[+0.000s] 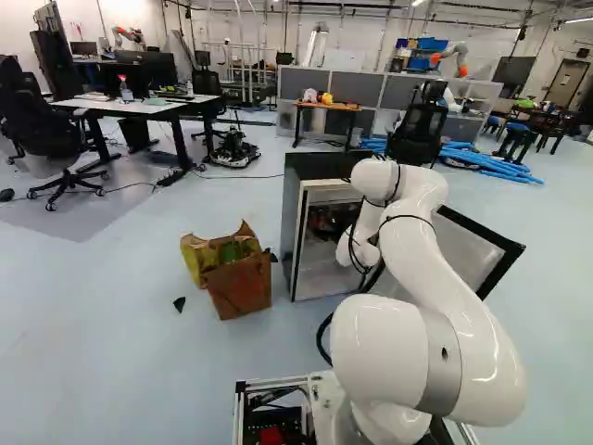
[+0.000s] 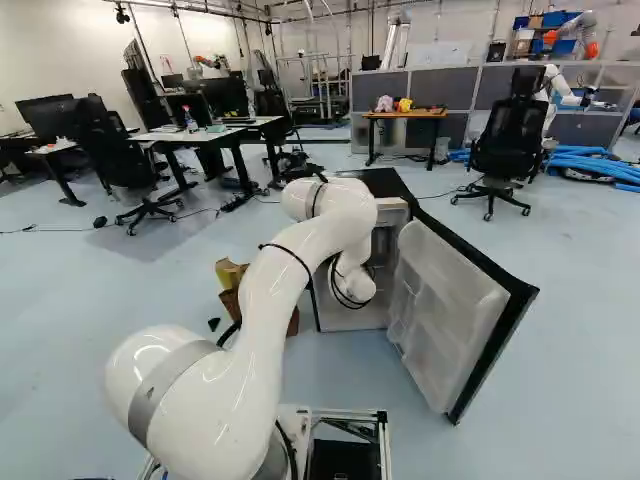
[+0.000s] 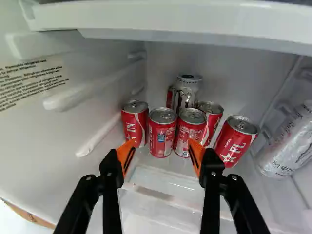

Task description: Grab a drink from the fridge

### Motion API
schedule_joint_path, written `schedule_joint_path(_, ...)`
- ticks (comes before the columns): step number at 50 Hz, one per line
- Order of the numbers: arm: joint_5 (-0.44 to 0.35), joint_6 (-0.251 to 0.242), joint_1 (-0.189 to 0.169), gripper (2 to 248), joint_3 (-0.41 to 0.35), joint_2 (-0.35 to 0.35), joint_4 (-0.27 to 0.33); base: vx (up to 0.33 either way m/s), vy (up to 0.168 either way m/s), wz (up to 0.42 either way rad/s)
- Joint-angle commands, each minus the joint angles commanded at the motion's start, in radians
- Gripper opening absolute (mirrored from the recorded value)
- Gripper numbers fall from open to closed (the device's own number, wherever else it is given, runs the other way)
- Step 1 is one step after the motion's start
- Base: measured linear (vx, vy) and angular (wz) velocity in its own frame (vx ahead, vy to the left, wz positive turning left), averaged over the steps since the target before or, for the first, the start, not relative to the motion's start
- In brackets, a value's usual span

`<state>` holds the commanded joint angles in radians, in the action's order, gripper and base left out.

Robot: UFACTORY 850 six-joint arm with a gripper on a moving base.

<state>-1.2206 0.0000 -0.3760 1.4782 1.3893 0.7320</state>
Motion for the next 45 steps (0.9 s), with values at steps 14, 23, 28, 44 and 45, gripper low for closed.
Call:
schedule_joint_path(14,0.022,0.000,0.012,164,0.048,0.025,0.000,0.000,0.000,0.000)
schedule_joint_path(23,0.037,0.000,0.020,164,0.077,0.040,0.000,0.000,0.000,0.000)
schedule_joint_path(28,0.043,0.000,0.025,164,0.089,0.046,0.000,0.000,0.000,0.000)
schedule_joint_path(44,0.062,0.000,0.045,164,0.131,0.068,0.000,0.000,0.000,0.000)
schedule_joint_path(45,0.063,0.000,0.046,164,0.134,0.069,0.000,0.000,0.000,0.000)
